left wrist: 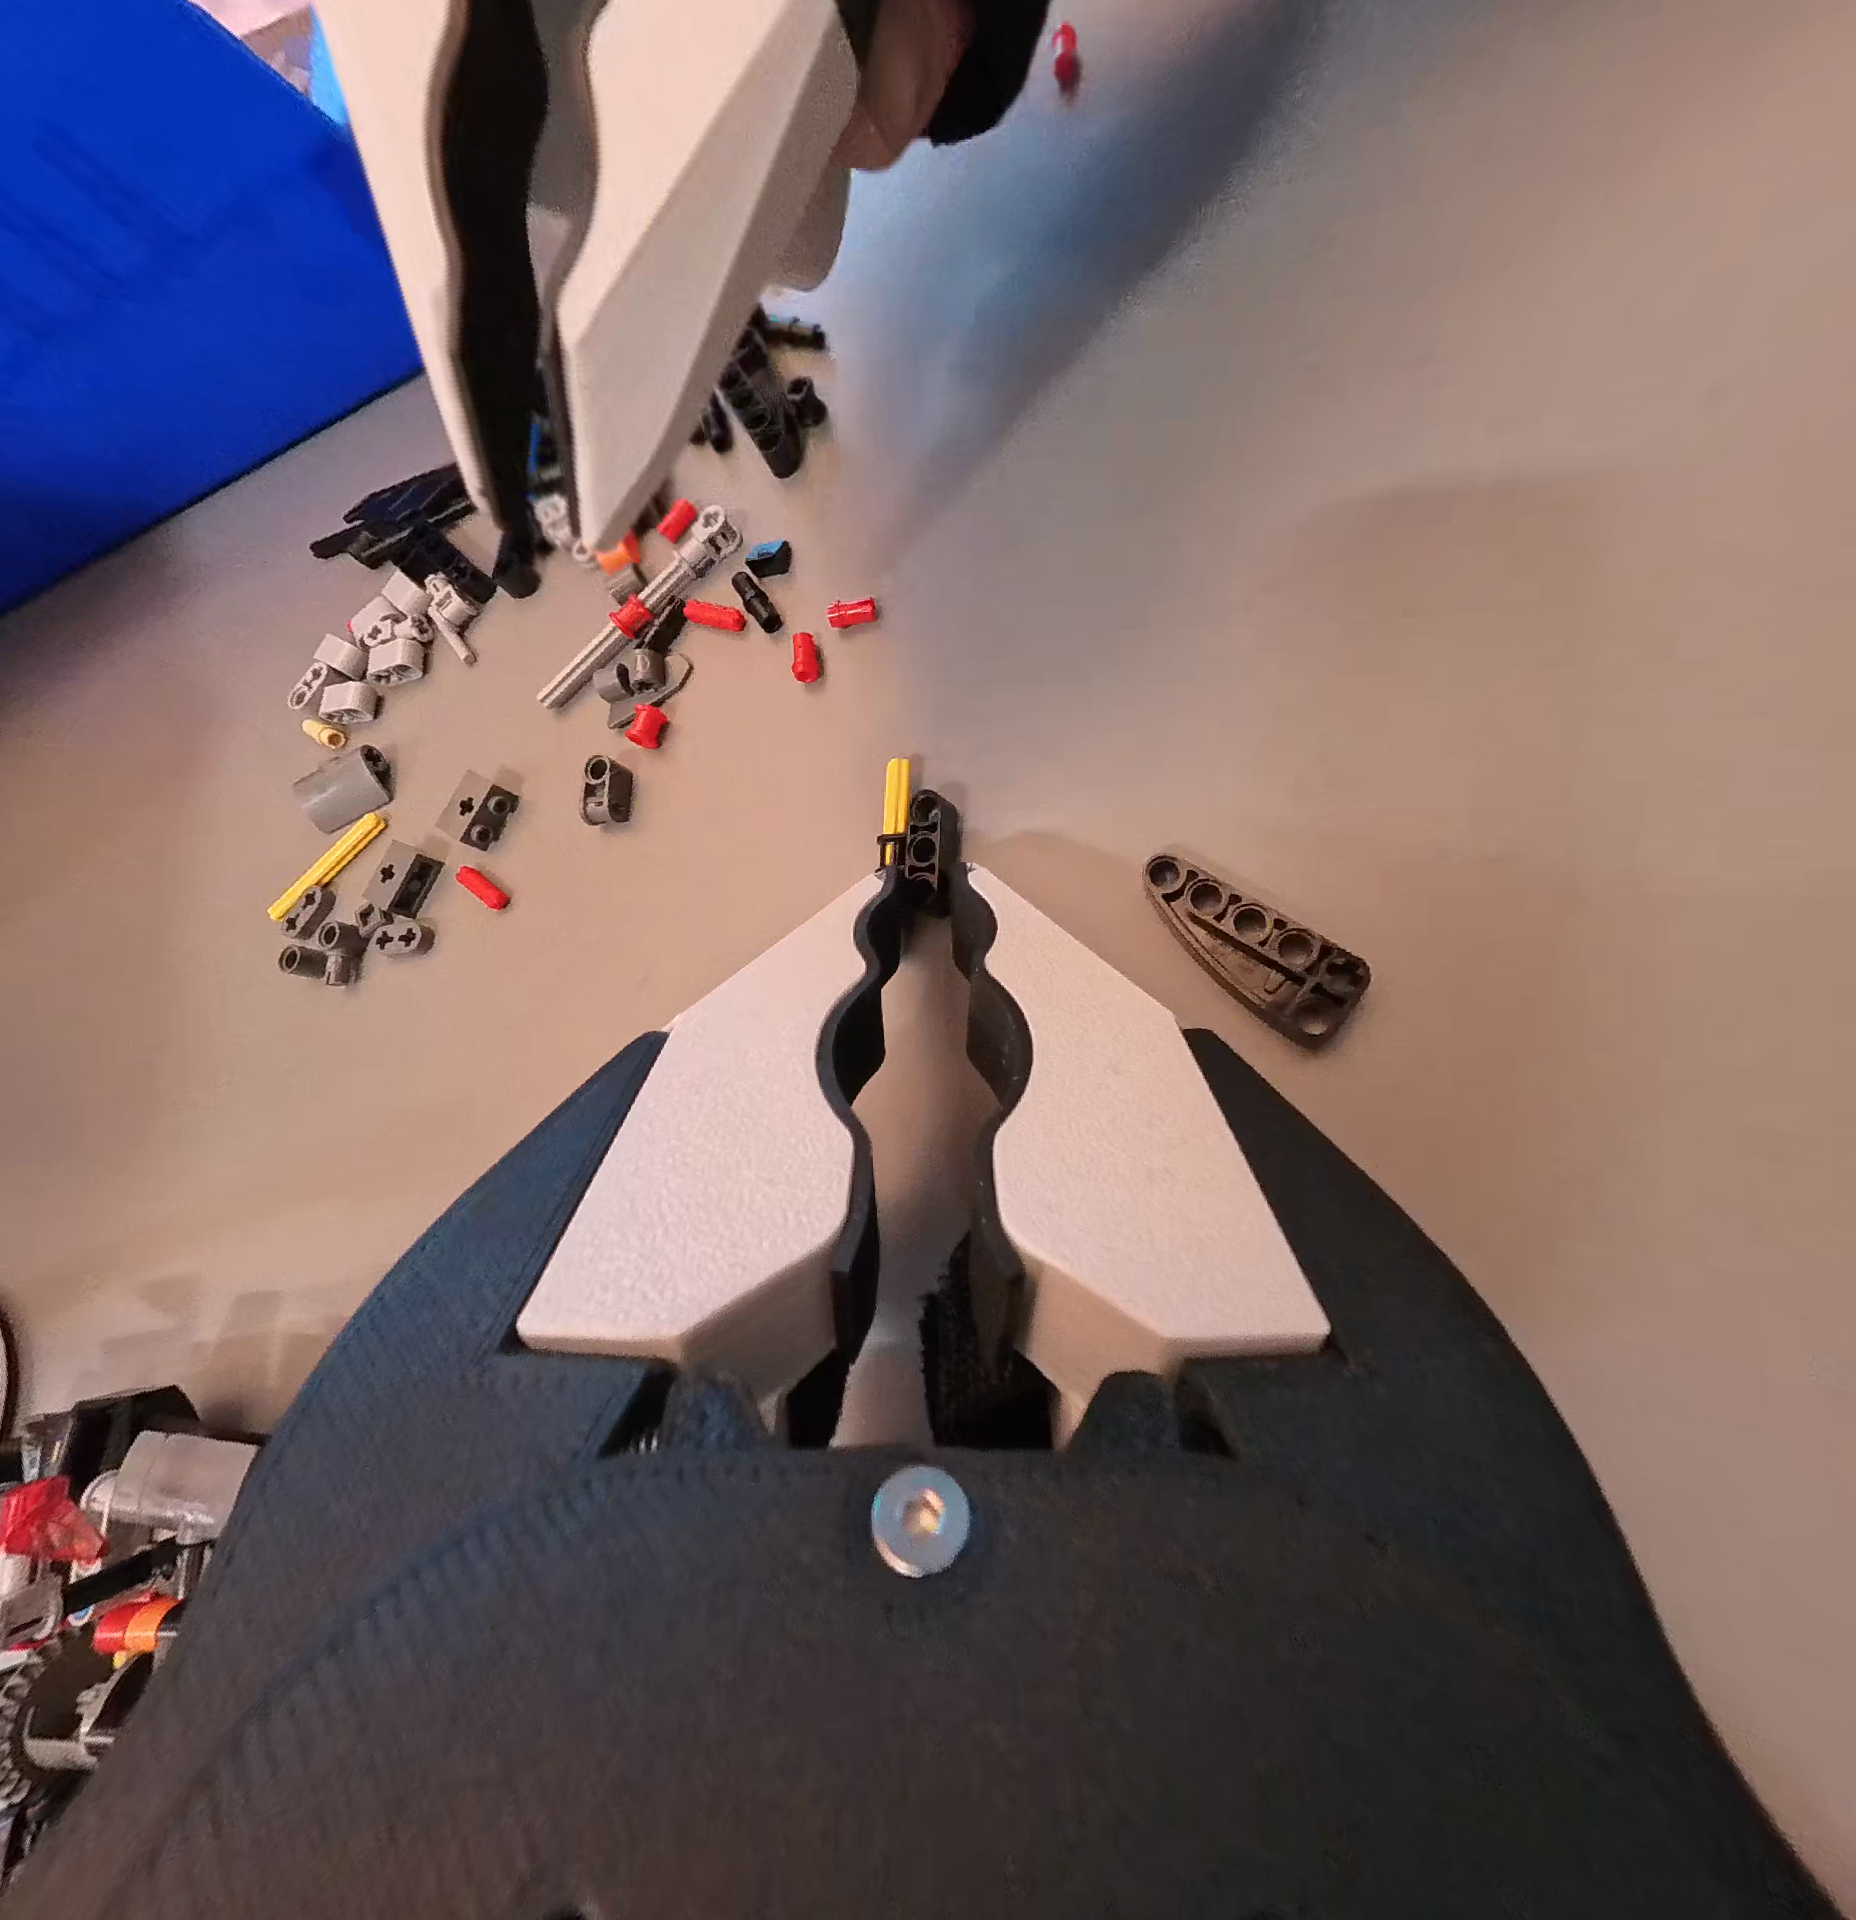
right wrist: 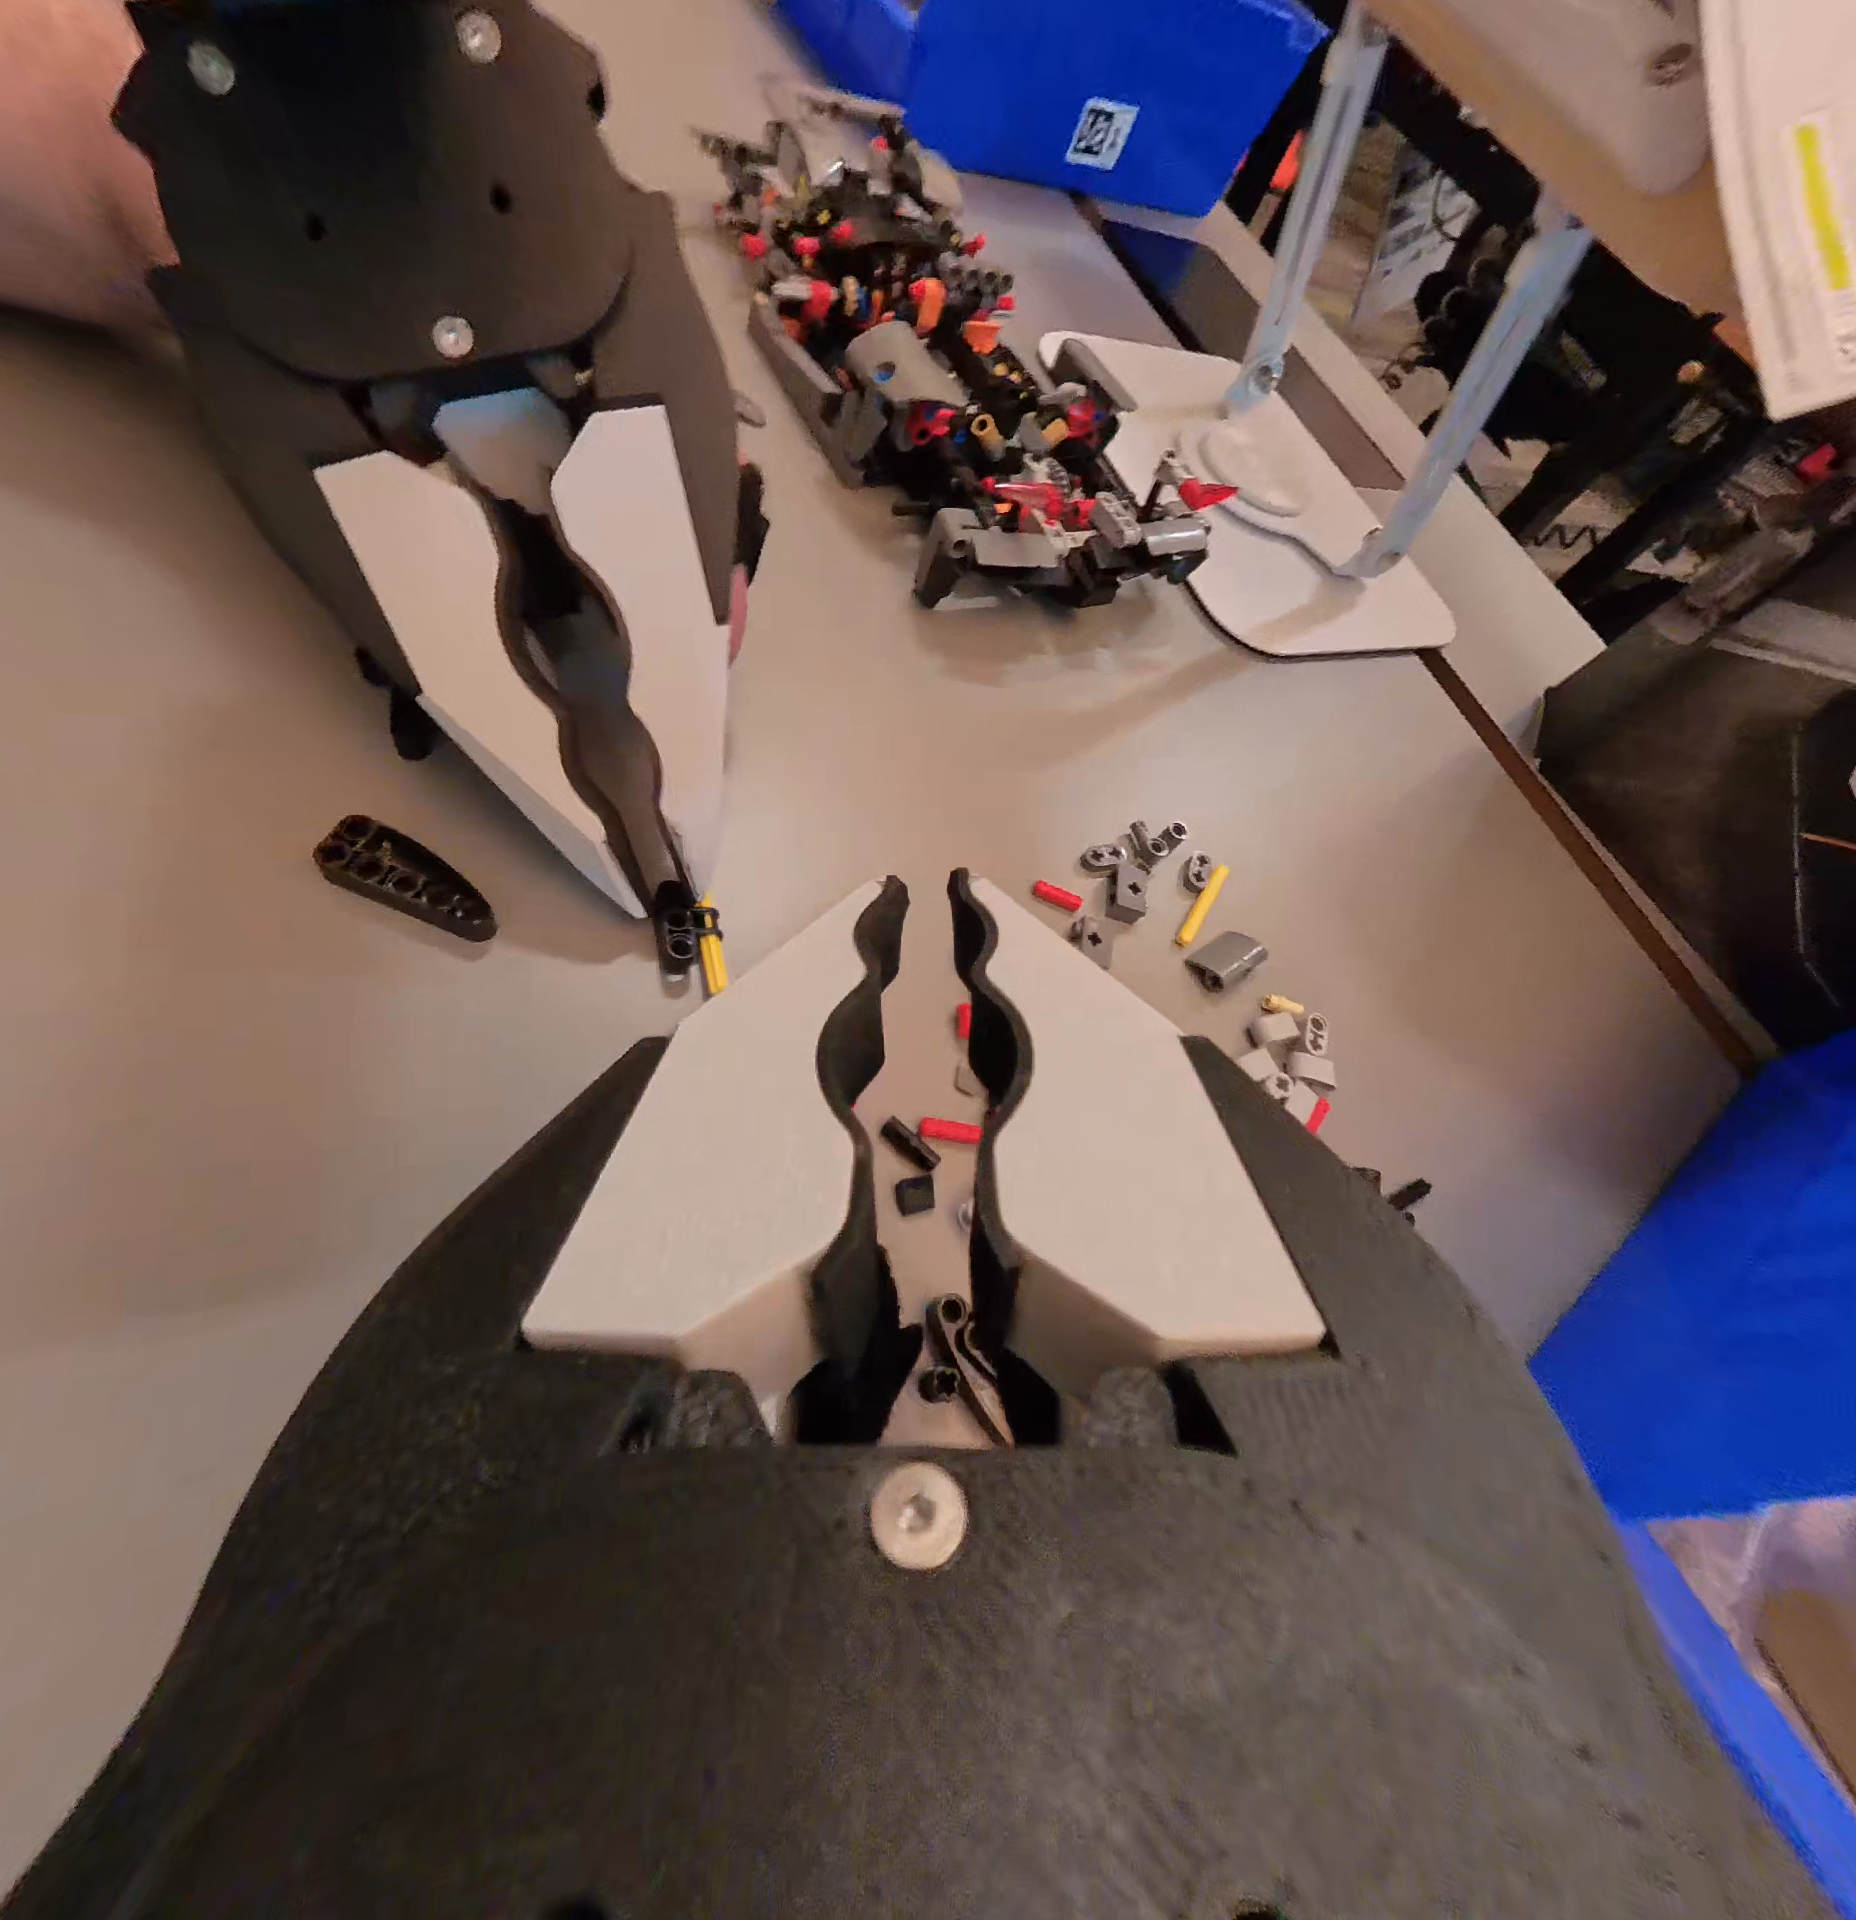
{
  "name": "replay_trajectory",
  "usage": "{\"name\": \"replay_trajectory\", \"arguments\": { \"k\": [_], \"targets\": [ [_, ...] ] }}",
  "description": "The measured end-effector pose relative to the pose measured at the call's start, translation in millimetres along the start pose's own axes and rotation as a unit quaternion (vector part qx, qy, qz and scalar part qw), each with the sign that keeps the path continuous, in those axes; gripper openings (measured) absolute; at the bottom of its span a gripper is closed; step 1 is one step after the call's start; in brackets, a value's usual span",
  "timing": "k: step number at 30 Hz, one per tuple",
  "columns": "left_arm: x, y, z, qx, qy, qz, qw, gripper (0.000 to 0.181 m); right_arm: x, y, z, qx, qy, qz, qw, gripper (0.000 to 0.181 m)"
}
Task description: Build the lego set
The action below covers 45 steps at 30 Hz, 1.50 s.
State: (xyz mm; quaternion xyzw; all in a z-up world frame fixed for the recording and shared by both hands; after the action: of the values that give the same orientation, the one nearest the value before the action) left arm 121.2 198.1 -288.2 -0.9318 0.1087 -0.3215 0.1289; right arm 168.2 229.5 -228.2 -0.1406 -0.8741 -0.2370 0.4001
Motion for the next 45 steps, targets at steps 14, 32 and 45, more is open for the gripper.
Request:
{"name": "replay_trajectory", "arguments": {
  "k": [14,32,45],
  "targets": [
    [0,-9,-3,0.030,0.004,-0.003,1.000,0.017,-10,34,-19,-0.090,-0.010,0.000,0.996,0.015],
    [32,-27,-32,0.115,0.096,-0.032,0.988,0.022,38,-6,-61,0.096,0.178,0.106,0.974,0.000],
    [53,-21,-48,0.123,0.140,-0.027,0.982,0.022,65,-44,-119,0.222,0.378,0.171,0.882,0.013]
  ]
}}
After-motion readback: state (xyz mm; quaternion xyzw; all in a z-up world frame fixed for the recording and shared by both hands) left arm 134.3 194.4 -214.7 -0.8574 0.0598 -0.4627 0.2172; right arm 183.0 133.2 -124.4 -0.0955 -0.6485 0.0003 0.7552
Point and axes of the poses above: each gripper's, where its closed fingertips meet, z out along the fingers, x out of its top, y = z × x across the jaws, the point moved 1 cm from there along -z, back along the fingers, and after that the axes turned 9 degrees about -y, right-handed, at the moved point
